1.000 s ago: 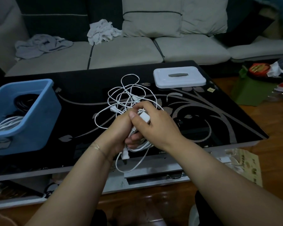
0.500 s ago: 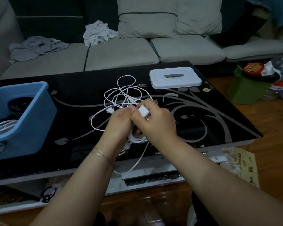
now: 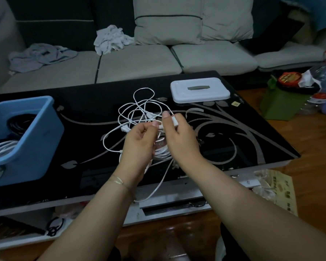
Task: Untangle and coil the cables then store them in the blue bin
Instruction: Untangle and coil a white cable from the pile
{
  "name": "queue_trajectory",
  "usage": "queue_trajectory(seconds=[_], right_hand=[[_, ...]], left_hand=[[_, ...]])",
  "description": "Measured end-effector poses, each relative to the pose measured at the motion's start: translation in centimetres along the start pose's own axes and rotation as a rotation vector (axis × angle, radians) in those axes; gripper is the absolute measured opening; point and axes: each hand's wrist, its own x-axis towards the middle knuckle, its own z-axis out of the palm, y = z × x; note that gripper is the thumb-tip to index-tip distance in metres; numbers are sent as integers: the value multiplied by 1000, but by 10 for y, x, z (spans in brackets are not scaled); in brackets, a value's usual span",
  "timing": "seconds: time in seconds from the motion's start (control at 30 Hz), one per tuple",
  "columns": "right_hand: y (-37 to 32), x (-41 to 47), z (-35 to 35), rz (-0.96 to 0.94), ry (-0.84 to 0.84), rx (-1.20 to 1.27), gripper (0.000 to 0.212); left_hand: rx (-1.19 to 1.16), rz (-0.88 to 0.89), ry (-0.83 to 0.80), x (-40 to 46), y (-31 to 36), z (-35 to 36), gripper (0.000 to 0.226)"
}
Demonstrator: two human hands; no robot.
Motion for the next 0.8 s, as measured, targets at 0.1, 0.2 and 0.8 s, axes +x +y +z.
queue_trajectory(seconds=[0.1,0.2,0.8], right_hand=[[1,9,-14,42,-91,-212,46],[14,34,-42,64,86,-479,32],[93,61,-98,385,-11,-842,34]], left_hand=[[143,50,72,8,-6,-9,21],[222,66,122,16,-11,-17,18],[165,-18,188,29,-17,-29,35]])
